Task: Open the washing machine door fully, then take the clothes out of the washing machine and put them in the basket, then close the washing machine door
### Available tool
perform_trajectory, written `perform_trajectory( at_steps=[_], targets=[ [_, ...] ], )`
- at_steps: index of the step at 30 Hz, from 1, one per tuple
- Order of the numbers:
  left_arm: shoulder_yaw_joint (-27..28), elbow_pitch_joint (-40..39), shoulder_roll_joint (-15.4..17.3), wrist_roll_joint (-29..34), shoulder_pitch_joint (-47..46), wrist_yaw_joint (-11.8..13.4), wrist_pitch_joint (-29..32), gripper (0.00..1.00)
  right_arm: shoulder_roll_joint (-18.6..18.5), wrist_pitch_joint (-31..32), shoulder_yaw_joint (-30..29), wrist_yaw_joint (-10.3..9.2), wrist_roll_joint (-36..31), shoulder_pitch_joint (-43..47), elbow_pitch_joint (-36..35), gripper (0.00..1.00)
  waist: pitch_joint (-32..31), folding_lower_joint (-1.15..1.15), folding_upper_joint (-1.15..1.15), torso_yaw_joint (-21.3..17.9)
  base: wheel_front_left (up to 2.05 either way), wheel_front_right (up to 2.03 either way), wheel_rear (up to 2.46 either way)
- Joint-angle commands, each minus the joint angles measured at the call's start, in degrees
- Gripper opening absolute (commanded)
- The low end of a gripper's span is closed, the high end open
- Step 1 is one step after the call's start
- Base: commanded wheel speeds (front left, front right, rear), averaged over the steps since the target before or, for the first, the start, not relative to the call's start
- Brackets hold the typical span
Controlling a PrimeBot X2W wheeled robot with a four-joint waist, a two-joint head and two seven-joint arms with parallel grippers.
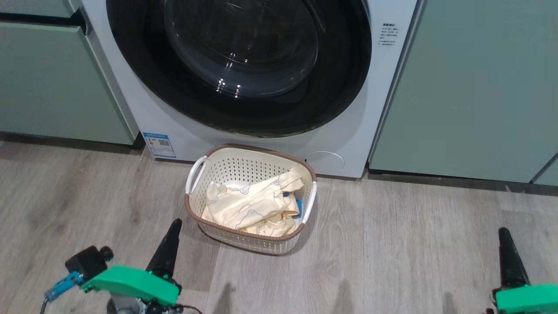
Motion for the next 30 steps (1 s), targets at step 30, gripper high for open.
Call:
perform_trajectory(
  at_steps=[30],
  targets=[
    [3.54, 2.1, -0.31, -20.57, -6.18, -3.03, 4.68, 0.0, -1.4, 5.45, -1.08, 0.06, 20.95, -6.51, 2.14, 0.0, -0.24, 0.0, 0.0, 0.39, 0.0, 0.0, 0.0]
  ],
)
